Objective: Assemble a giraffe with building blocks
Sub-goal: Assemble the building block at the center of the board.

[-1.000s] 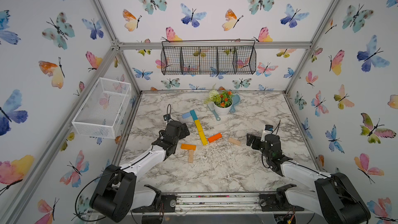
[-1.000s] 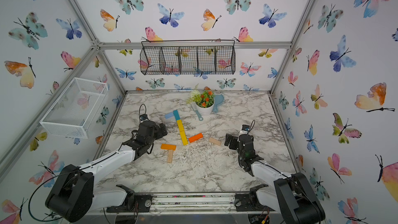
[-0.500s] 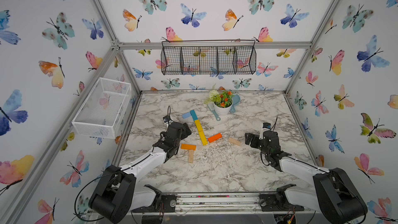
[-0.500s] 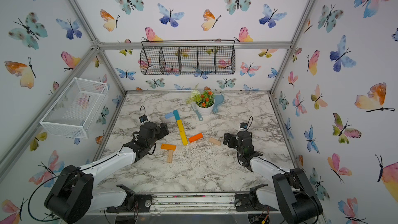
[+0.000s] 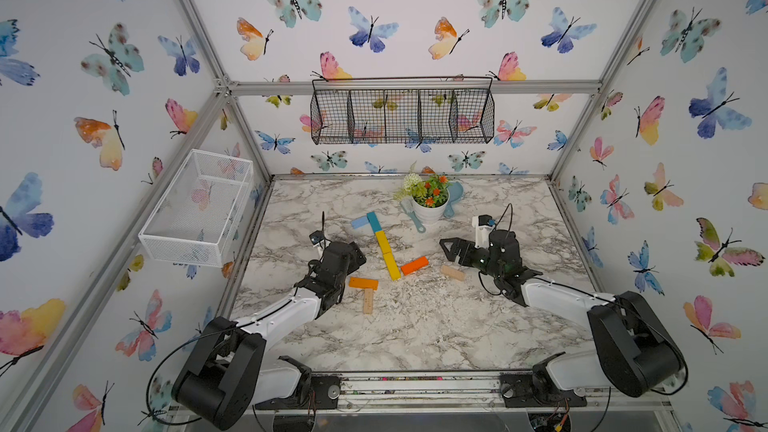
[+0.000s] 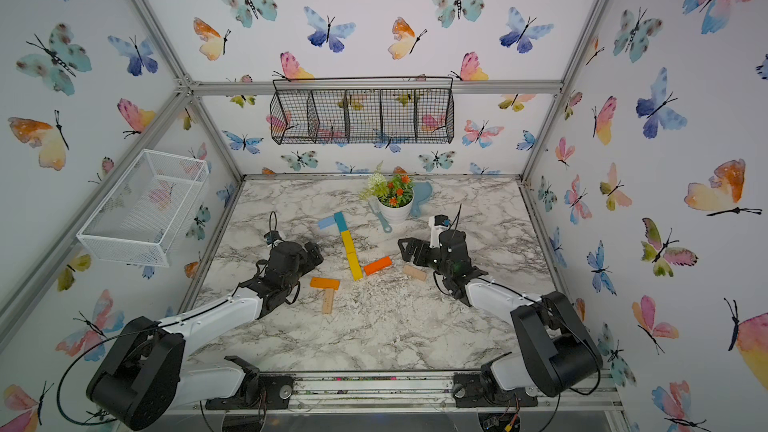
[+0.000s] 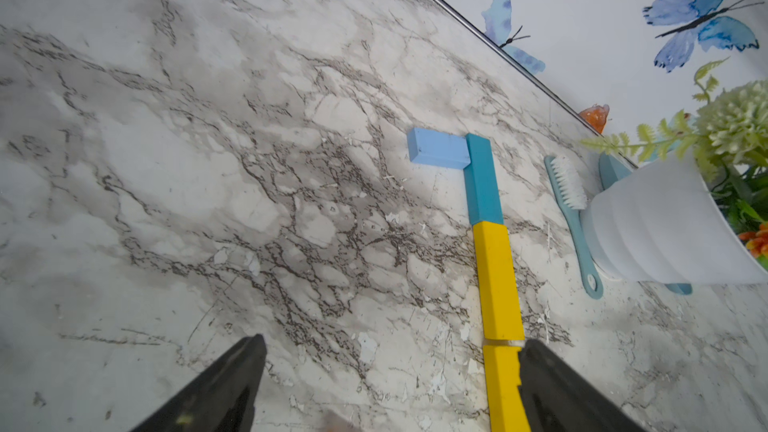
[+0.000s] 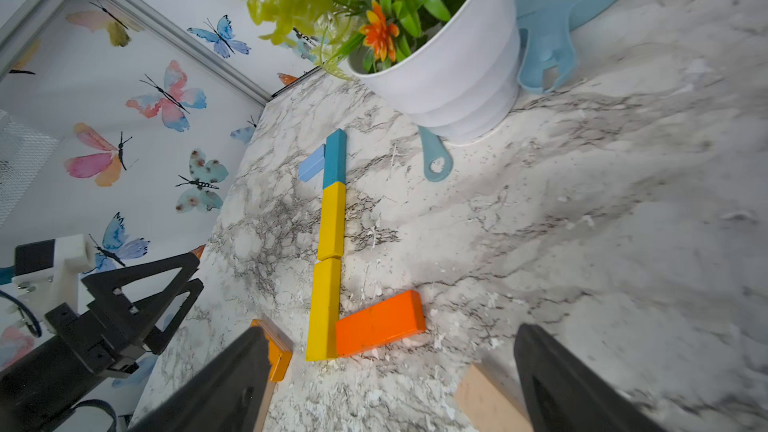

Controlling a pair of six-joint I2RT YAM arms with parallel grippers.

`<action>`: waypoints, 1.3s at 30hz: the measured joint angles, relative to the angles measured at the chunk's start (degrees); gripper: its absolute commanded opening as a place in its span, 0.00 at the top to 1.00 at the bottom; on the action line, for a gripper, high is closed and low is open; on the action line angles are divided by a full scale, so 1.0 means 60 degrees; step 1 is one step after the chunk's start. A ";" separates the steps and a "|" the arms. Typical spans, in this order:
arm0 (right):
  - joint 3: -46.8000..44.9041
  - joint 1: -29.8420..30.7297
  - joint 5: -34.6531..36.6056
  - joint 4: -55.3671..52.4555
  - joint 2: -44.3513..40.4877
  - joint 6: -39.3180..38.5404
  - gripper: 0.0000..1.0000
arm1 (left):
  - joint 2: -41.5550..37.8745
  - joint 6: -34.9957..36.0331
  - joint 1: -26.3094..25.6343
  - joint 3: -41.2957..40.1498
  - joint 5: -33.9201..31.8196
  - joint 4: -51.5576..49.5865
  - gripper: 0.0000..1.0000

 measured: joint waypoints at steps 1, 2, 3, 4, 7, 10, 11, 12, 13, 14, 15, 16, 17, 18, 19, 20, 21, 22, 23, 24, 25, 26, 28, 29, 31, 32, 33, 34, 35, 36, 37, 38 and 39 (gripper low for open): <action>0.0186 0.0120 -0.0087 0.0029 0.0350 0.0029 0.03 | 0.0000 0.0040 0.0004 -0.0102 0.0153 0.0168 0.01; 0.0401 0.0251 -0.0200 0.0036 0.0736 0.0080 0.04 | 0.0000 0.0073 0.0004 -0.0146 0.0273 0.0270 0.01; 0.0623 0.0382 -0.0288 0.0033 0.1107 0.0087 0.04 | 0.0000 0.0127 0.0004 -0.0171 0.0390 0.0426 0.01; 0.0812 0.0466 -0.0346 0.0025 0.1388 0.0109 0.04 | 0.0000 0.0153 0.0004 -0.0175 0.0503 0.0550 0.00; 0.1435 0.0699 -0.0554 0.0015 0.2157 0.0168 0.04 | 0.0004 0.0226 0.0004 -0.0168 0.0736 0.0922 0.00; 0.1792 0.0776 -0.0656 0.0022 0.2532 0.0200 0.04 | 0.0018 0.0284 0.0004 -0.0157 0.0925 0.1107 0.00; 0.1861 0.0783 -0.0688 0.0025 0.2626 0.0222 0.04 | 0.0047 0.0317 0.0004 -0.0138 0.0994 0.1140 0.00; 0.1916 0.0820 -0.0718 0.0036 0.2721 0.0251 0.04 | 0.0087 0.0331 0.0004 -0.0106 0.1045 0.1158 0.00; 0.1956 0.0845 -0.0729 0.0036 0.2809 0.0270 0.04 | 0.0131 0.0353 0.0004 -0.0091 0.1104 0.1209 0.00; 0.1996 0.0874 -0.0739 0.0036 0.2918 0.0306 0.04 | 0.0189 0.0368 0.0004 -0.0073 0.1177 0.1260 0.00; 0.2018 0.0900 -0.0747 0.0036 0.3016 0.0335 0.04 | 0.0248 0.0382 0.0004 -0.0062 0.1213 0.1286 0.00; 0.2029 0.0922 -0.0750 0.0033 0.3093 0.0342 0.04 | 0.0317 0.0390 0.0004 -0.0055 0.1275 0.1304 0.00; 0.2036 0.0958 -0.0747 0.0022 0.3180 0.0357 0.05 | 0.0393 0.0390 0.0004 -0.0044 0.1326 0.1315 0.01; 0.2040 0.0980 -0.0739 0.0011 0.3268 0.0368 0.05 | 0.0488 0.0393 0.0004 -0.0036 0.1392 0.1330 0.01; 0.2051 0.1009 -0.0729 -0.0025 0.3337 0.0368 0.05 | 0.0572 0.0415 0.0004 -0.0022 0.1475 0.1326 0.01; 0.2076 0.1013 -0.0707 -0.0091 0.3410 0.0368 0.05 | 0.0656 0.0433 0.0004 0.0018 0.1577 0.1290 0.02; 0.2116 0.1020 -0.0685 -0.0189 0.3464 0.0364 0.05 | 0.0747 0.0455 0.0004 0.0091 0.1679 0.1260 0.02; 0.2149 0.1031 -0.0674 -0.0284 0.3490 0.0361 0.05 | 0.0790 0.0474 0.0007 0.0146 0.1774 0.1260 0.02; 0.2164 0.1045 -0.0659 -0.0350 0.3501 0.0353 0.05 | 0.0809 0.0499 0.0007 0.0204 0.1832 0.1260 0.01; 0.2171 0.1056 -0.0641 -0.0397 0.3501 0.0346 0.05 | 0.0809 0.0528 0.0007 0.0248 0.1883 0.1271 0.02; 0.2178 0.1067 -0.0634 -0.0430 0.3501 0.0339 0.05 | 0.0809 0.0539 0.0007 0.0284 0.1923 0.1282 0.01; 0.2178 0.1075 -0.0627 -0.0463 0.3501 0.0335 0.05 | 0.0809 0.0557 0.0007 0.0299 0.1960 0.1290 0.01; 0.2178 0.1089 -0.0608 -0.0503 0.3501 0.0335 0.05 | 0.0809 0.0572 0.0007 0.0299 0.2018 0.1279 0.02; 0.2178 0.1089 -0.0605 -0.0510 0.3501 0.0335 0.05 | 0.0809 0.0576 0.0007 0.0299 0.2033 0.1275 0.02; 0.2178 0.1100 -0.0601 -0.0510 0.3501 0.0335 0.05 | 0.0812 0.0586 0.0007 0.0299 0.2044 0.1275 0.02; 0.2178 0.1129 -0.0594 -0.0510 0.3501 0.0335 0.05 | 0.0820 0.0594 0.0007 0.0299 0.2058 0.1271 0.02; 0.2178 0.1133 -0.0590 -0.0510 0.3501 0.0339 0.05 | 0.0834 0.0597 0.0007 0.0299 0.2076 0.1271 0.02; 0.2178 0.1147 -0.0586 -0.0510 0.3501 0.0339 0.05 | 0.0849 0.0601 0.0007 0.0302 0.2091 0.1268 0.02; 0.2178 0.1155 -0.0576 -0.0510 0.3501 0.0339 0.05 | 0.0863 0.0601 0.0007 0.0302 0.2106 0.1268 0.02; 0.2178 0.1173 -0.0572 -0.0510 0.3501 0.0339 0.05 | 0.0878 0.0605 0.0007 0.0302 0.2113 0.1271 0.02; 0.2178 0.1188 -0.0572 -0.0510 0.3501 0.0339 0.05 | 0.0882 0.0601 0.0007 0.0302 0.2124 0.1268 0.02; 0.2178 0.1198 -0.0572 -0.0506 0.3501 0.0339 0.05 | 0.0882 0.0605 0.0007 0.0302 0.2142 0.1268 0.02; 0.2175 0.1206 -0.0572 -0.0506 0.3501 0.0339 0.05 | 0.0882 0.0605 0.0007 0.0302 0.2146 0.1271 0.02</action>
